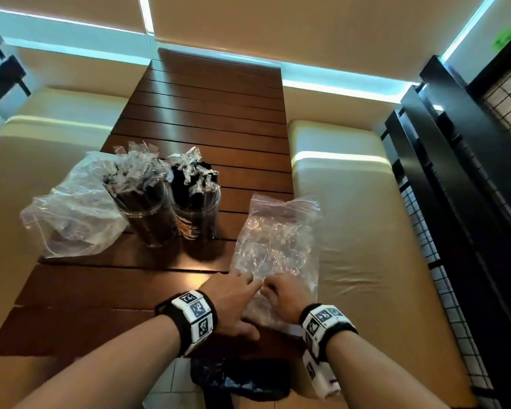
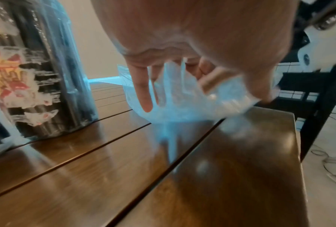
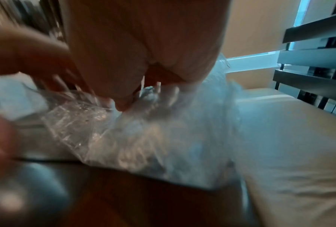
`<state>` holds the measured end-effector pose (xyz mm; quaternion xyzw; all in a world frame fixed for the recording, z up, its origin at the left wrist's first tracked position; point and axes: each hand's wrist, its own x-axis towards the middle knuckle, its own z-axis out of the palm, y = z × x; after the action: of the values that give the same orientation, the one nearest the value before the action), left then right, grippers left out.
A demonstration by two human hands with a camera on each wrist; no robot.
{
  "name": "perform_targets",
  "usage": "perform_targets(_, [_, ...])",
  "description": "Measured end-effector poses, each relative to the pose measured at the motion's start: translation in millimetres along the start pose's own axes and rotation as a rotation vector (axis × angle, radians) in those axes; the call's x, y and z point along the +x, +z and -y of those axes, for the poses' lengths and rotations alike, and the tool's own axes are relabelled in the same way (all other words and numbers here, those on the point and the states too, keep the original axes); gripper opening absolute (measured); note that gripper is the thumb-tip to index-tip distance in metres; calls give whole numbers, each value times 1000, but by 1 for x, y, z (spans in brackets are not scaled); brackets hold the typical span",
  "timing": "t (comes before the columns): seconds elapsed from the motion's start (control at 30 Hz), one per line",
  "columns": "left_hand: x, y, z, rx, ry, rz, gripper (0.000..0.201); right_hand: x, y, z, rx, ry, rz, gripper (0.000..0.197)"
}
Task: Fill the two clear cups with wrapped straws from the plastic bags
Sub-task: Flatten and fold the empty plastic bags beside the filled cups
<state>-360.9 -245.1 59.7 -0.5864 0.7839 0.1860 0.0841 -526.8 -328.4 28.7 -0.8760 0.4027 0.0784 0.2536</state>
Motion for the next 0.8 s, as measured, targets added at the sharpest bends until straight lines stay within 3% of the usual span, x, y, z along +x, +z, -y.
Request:
perform_targets(0.1, [3, 6, 2, 28, -126, -69, 38, 7, -3, 14, 102, -9, -185, 18])
perform_targets(0.17, [5, 8, 13, 46, -197, -77, 33, 2, -3, 18, -27, -98, -240, 43])
perform_targets(0.27, [3, 9, 30, 55, -209, -28, 29, -12, 5, 14, -328, -189, 15, 68])
perform_targets(0.33, [1, 13, 35, 25, -170, 33, 43, -15, 14, 8, -391, -208, 115, 56])
perform_targets(0.4, [0, 20, 39, 33, -131, 86, 63, -13, 19, 7, -408, -219, 82, 40])
perform_targets(0.43, [0, 23, 40, 67, -115, 96, 64, -11, 20, 8, -441, -234, 54, 36])
perform_targets(0.57, [4, 25, 44, 152, -98, 83, 33, -5, 21, 8, -341, -85, -68, 23])
perform_targets(0.7, [3, 32, 56, 15, -259, 12, 25, -5, 18, -1, -68, 57, -26, 9])
perform_targets(0.77, [4, 35, 61, -76, -329, -24, 22, -4, 17, -5, -19, 98, 12, 21])
perform_targets(0.8, [6, 35, 62, -105, -361, -15, 20, -4, 18, -6, 1, 131, 38, 40])
